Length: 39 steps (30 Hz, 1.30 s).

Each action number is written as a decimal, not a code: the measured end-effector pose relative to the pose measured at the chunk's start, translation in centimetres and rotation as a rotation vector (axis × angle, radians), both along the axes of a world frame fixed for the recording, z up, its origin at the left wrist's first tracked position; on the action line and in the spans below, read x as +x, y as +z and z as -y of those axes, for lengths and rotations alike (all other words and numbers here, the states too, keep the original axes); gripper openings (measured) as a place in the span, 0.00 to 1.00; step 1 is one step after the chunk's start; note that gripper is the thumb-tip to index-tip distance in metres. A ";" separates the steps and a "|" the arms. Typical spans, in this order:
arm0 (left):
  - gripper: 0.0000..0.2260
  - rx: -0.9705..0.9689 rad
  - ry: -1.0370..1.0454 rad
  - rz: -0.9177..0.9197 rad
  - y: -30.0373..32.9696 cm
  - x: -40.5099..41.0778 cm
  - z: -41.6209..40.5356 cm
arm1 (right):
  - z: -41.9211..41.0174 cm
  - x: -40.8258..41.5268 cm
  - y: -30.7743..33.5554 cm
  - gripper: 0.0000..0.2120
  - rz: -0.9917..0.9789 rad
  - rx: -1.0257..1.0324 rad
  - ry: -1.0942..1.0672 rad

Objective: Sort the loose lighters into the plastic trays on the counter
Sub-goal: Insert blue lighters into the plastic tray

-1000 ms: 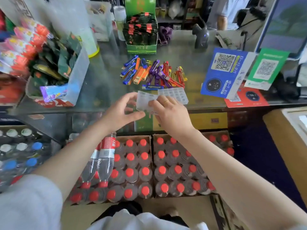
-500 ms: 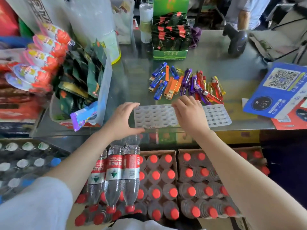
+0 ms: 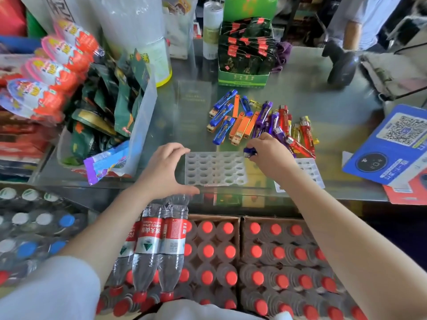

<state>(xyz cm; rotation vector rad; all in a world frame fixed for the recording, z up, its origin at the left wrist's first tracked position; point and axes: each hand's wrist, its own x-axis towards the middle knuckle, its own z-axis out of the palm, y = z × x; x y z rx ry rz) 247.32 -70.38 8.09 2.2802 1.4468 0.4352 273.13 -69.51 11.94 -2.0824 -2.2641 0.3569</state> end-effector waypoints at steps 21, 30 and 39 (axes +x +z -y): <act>0.46 -0.046 0.011 -0.068 0.2 1.6 -0.5 | -1.6 -6.5 1.8 0.07 -0.817 0.012 0.039; 0.39 -0.068 -0.035 -0.046 0.7 1.0 -1.0 | -2.2 -8.9 1.3 0.09 -0.609 0.155 0.362; 0.40 -0.237 0.043 0.238 1.4 0.2 -0.6 | -4.1 -4.8 1.0 0.17 -0.523 0.054 0.349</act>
